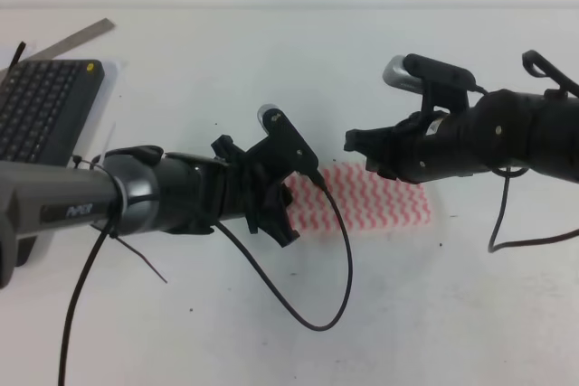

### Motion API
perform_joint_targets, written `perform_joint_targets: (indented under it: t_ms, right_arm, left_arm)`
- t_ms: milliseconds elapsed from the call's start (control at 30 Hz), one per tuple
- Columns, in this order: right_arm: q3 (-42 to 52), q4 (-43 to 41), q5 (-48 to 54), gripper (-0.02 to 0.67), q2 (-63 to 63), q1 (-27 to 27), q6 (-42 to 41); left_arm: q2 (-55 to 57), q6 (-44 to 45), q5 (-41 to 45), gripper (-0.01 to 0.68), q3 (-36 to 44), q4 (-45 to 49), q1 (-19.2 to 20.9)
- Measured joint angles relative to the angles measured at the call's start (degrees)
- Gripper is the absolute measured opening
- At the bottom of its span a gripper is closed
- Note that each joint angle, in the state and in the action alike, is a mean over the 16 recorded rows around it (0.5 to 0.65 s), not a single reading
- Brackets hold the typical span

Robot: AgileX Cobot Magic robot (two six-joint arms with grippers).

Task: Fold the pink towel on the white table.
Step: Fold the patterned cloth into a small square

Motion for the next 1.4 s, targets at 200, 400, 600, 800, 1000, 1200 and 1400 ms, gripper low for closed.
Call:
perform_joint_targets:
  t_ms: [200, 400, 600, 800, 1000, 1200, 1400]
  right_arm:
    - [-1.27, -0.51, 2.20, -0.015, 0.84, 0.00, -0.48]
    - [-2.03, -1.17, 3.37, -0.015, 1.45, 0.00, -0.53]
    - [-2.62, -1.96, 4.42, -0.016, 1.50, 0.00, -0.52]
    - [-3.00, -2.77, 5.73, -0.016, 0.72, -0.49, -0.50]
    - [-3.01, -3.48, 7.65, -0.017, -0.94, -2.42, -0.45]
    - [-3.01, -3.78, 9.33, -0.017, -2.71, -4.57, -0.41]
    - [-3.01, -3.89, 10.35, -0.018, -3.48, -5.78, -0.40]
  left_arm:
    - [-0.97, 0.22, -1.13, 0.162, 0.02, -0.02, 0.00]
    - [-3.18, 0.21, -1.76, 0.162, 0.09, -0.02, 0.02]
    - [-5.38, -1.60, 0.14, 0.163, 0.20, -0.02, 0.04]
    - [-6.11, -3.75, 5.28, 0.160, 0.14, -0.03, 0.05]
    - [-4.59, -6.59, 10.23, 0.148, -0.79, -0.03, 0.04]
    - [-2.58, -8.86, 13.01, 0.137, -2.45, 0.02, 0.02]
    - [-0.75, -11.14, 13.94, 0.132, -3.93, 0.02, 0.03]
